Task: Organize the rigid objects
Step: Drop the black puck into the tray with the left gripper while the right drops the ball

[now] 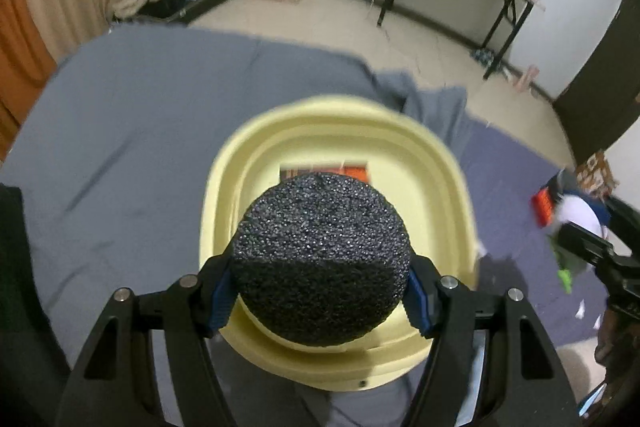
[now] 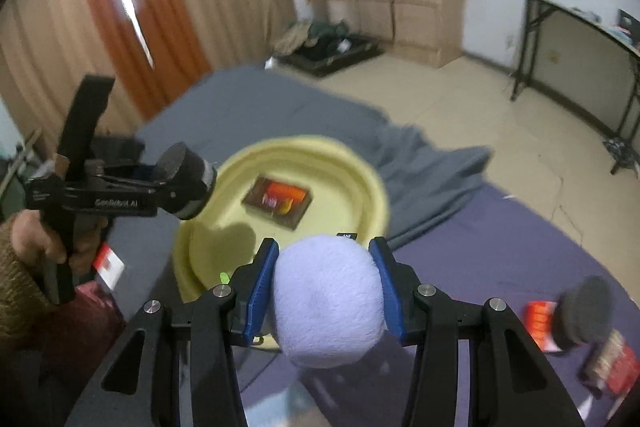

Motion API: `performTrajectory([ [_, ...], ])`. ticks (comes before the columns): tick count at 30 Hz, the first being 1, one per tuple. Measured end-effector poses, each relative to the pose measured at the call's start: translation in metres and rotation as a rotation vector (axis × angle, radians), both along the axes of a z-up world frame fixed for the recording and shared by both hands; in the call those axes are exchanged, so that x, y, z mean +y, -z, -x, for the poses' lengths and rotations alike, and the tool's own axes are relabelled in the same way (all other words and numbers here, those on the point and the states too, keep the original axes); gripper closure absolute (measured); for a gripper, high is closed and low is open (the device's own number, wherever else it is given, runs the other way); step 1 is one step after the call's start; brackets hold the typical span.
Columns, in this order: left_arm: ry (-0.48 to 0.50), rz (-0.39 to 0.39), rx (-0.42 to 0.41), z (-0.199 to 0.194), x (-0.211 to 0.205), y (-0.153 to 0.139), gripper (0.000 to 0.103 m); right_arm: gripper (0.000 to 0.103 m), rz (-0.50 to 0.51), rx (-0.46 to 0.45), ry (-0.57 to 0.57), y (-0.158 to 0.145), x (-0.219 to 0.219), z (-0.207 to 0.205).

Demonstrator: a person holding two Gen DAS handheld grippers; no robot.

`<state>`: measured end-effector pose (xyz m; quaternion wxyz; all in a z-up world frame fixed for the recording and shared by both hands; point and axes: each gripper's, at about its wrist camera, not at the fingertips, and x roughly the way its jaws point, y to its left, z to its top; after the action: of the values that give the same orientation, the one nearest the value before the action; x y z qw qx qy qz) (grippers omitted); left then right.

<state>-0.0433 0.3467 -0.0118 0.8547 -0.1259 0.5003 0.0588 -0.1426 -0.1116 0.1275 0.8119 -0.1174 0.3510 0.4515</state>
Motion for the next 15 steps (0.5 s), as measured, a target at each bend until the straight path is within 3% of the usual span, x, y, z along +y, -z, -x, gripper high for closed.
performTrajectory([
  [4,0.046,0.044,0.063,-0.005,-0.002,0.042,0.034,0.056,0.060,0.047,-0.022,0.039,0.053,-0.035],
  [7,0.069,0.018,0.087,-0.011,-0.004,0.062,0.034,0.056,0.115,0.043,-0.020,0.059,0.091,-0.050],
  [10,0.076,0.043,0.112,-0.019,0.004,0.073,0.034,0.056,0.173,0.033,-0.004,0.069,0.139,-0.057],
  [15,0.102,0.049,0.103,-0.022,0.006,0.078,0.032,0.056,0.179,0.051,0.032,0.090,0.155,-0.062],
])
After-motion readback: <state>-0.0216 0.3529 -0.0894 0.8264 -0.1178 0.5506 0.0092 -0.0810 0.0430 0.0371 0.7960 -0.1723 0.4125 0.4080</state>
